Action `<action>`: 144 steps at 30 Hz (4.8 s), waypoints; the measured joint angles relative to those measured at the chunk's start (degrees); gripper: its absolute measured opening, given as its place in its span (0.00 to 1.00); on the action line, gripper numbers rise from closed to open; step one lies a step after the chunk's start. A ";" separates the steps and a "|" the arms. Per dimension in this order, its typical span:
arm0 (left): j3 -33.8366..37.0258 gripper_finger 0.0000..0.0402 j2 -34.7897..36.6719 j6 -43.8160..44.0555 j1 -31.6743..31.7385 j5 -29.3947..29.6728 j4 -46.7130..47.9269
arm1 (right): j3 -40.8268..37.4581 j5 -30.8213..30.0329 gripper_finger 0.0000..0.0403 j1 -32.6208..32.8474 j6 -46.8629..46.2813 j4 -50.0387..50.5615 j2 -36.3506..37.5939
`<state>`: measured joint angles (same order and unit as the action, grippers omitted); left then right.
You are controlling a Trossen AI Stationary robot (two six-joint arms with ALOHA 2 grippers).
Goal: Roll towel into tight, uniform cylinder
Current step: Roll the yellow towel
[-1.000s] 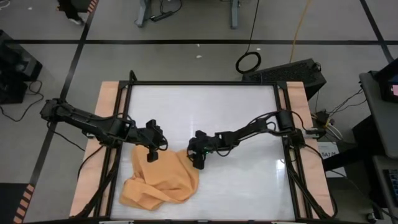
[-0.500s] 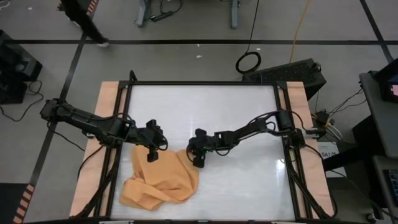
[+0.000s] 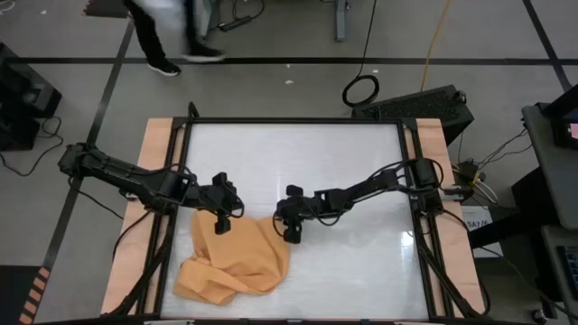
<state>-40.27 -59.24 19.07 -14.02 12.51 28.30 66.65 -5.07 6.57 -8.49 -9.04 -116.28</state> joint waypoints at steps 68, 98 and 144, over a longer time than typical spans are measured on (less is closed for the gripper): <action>-0.07 0.58 -11.93 -30.38 9.98 6.14 -51.78 | 0.12 -18.98 0.01 0.58 32.17 11.04 39.68; -0.09 0.02 -22.73 -33.40 16.14 -18.60 -66.70 | 0.16 -18.86 0.00 0.67 28.58 17.80 40.03; -0.07 0.41 -18.41 -37.51 18.48 13.05 -39.83 | 0.16 -28.02 0.00 9.18 40.49 36.25 53.49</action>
<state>-40.34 -77.65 -18.44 4.46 25.56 -11.53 66.81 -33.08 15.75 32.01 27.21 -62.79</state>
